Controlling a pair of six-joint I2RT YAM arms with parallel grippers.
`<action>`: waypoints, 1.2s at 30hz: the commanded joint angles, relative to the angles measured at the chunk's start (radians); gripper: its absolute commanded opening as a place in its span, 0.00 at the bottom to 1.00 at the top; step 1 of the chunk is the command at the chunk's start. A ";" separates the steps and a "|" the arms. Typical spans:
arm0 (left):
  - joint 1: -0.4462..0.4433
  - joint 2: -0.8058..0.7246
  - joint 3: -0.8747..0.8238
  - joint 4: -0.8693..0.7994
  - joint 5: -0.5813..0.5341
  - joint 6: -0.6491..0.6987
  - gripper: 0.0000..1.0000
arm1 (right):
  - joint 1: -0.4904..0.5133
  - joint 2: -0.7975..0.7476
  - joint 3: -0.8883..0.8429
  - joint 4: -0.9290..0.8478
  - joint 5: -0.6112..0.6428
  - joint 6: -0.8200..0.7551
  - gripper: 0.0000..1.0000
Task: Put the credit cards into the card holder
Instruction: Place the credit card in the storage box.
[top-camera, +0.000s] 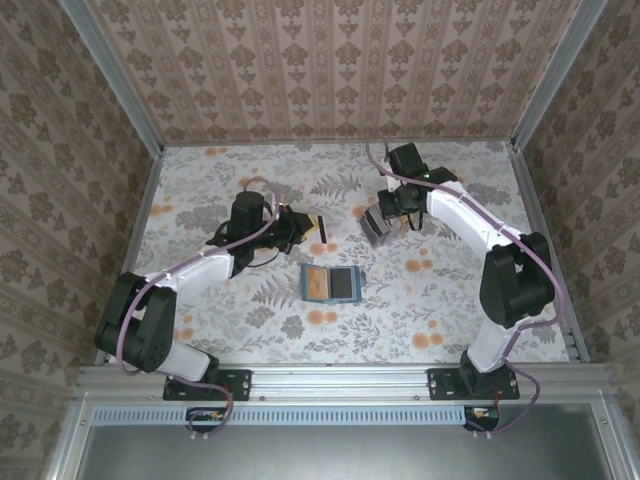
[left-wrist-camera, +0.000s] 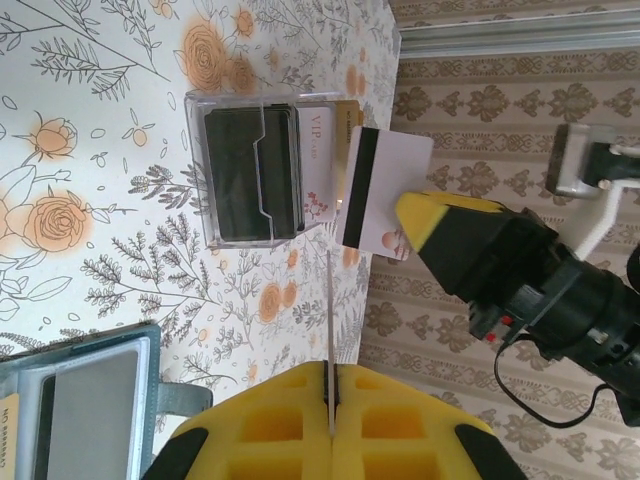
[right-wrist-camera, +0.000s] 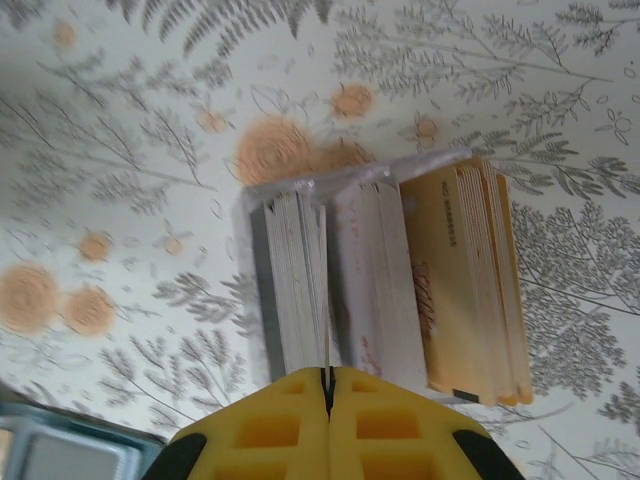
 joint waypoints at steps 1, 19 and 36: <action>0.007 -0.025 0.029 -0.065 -0.018 0.063 0.00 | 0.000 0.024 0.035 -0.050 0.056 -0.100 0.06; 0.009 -0.006 0.038 -0.068 -0.005 0.080 0.00 | -0.001 0.157 0.079 -0.015 0.105 -0.150 0.08; 0.017 0.019 0.045 0.039 0.066 0.038 0.00 | -0.004 -0.028 0.072 -0.070 0.036 0.036 0.35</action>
